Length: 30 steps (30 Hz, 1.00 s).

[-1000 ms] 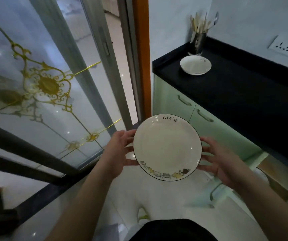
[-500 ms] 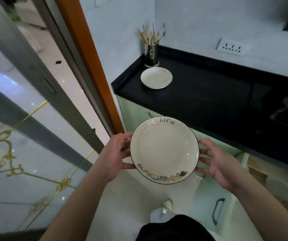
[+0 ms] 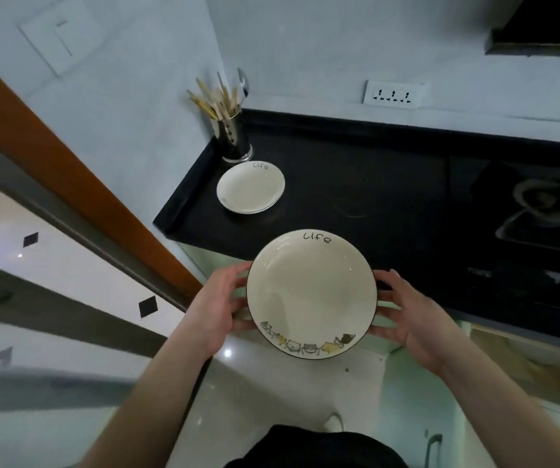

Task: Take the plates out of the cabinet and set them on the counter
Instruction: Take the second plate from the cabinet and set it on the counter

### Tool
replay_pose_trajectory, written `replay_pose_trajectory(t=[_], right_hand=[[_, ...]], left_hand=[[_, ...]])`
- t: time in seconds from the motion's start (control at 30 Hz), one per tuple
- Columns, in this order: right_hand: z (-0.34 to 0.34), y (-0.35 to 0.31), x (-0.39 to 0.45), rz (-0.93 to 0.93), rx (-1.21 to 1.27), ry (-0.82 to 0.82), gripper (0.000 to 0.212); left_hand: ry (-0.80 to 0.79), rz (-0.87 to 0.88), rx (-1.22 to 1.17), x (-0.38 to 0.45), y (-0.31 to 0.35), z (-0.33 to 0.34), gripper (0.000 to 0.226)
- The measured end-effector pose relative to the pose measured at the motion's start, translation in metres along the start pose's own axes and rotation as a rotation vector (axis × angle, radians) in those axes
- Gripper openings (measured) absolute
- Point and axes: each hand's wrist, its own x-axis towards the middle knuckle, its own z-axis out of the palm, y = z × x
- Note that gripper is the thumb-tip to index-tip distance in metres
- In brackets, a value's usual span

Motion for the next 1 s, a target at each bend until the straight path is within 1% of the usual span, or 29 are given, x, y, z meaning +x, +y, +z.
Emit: replay_pose_trajectory(t=[0.17, 0.33, 0.53, 0.63, 0.87, 1.0], right_hand=[[0.001, -0.017, 0.027, 0.011, 0.018, 0.072, 0.034], [0.011, -0.032, 0.065, 0.049, 0.029, 0.179, 0.040], [0.032, -0.055, 0.118, 0.095, 0.037, 0.327, 0.046], [0.036, -0.060, 0.142, 0.119, 0.056, 0.373, 0.047], [0.024, -0.071, 0.184, 0.221, 0.114, 0.439, 0.045], [-0.001, -0.073, 0.209, 0.221, 0.093, 0.425, 0.048]], left_hand=[[-0.089, -0.023, 0.039, 0.050, 0.022, 0.010, 0.032], [-0.196, -0.041, 0.103, 0.107, 0.046, 0.022, 0.034], [-0.251, -0.140, 0.125, 0.171, 0.076, 0.030, 0.036], [-0.245, -0.174, 0.154, 0.198, 0.088, 0.035, 0.034], [-0.262, -0.284, 0.248, 0.254, 0.096, 0.063, 0.017], [-0.225, -0.267, 0.329, 0.283, 0.087, 0.087, 0.021]])
